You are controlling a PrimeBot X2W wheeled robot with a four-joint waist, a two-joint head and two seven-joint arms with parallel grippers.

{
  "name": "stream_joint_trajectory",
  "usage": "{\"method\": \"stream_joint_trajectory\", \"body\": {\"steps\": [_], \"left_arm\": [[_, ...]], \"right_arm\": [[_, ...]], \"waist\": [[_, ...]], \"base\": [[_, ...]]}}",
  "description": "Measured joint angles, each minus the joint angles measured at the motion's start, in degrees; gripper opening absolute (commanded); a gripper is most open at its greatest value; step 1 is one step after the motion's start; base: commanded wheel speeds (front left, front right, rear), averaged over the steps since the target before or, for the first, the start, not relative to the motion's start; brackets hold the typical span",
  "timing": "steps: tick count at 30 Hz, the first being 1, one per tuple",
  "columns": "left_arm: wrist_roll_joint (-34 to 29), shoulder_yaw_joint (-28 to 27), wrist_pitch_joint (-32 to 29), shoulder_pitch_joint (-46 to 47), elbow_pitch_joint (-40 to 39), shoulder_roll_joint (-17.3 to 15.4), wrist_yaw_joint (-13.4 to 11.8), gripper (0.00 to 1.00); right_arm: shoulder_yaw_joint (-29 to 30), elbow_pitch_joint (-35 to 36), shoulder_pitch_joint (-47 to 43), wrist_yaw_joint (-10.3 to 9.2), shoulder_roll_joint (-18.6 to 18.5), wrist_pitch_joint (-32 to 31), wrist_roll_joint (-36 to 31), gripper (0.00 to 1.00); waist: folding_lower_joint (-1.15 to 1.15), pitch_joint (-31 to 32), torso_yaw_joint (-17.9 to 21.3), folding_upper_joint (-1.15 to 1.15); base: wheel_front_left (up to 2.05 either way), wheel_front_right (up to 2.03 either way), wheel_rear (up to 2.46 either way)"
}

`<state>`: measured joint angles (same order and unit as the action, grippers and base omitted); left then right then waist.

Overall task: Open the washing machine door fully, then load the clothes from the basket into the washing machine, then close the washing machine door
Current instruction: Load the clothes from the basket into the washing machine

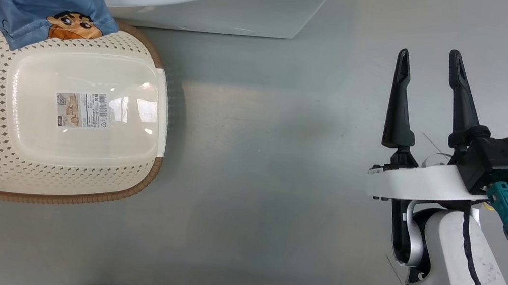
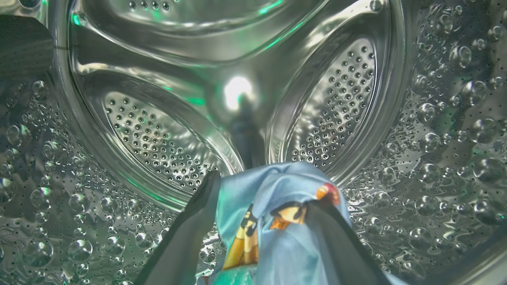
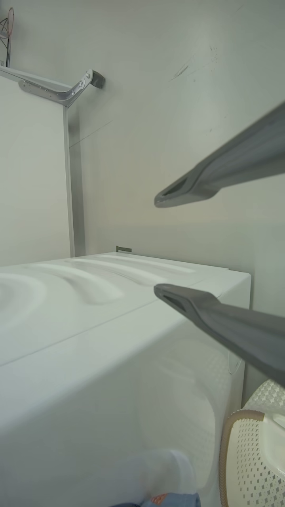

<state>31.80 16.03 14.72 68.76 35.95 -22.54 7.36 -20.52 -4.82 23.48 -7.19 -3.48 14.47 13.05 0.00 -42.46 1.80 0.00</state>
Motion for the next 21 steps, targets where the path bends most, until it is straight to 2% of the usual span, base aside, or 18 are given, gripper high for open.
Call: {"method": "stream_joint_trajectory", "body": {"steps": [21], "left_arm": [[0.6,-1.0,0.0,-11.0,-1.1,0.8,0.0,1.00]], "right_arm": [[0.5,-0.1,-0.5,0.00,0.0,0.0,0.0,1.00]], "waist": [[0.00,1.2,-0.8,0.00]], "base": [[0.00,0.00,0.00]]}}
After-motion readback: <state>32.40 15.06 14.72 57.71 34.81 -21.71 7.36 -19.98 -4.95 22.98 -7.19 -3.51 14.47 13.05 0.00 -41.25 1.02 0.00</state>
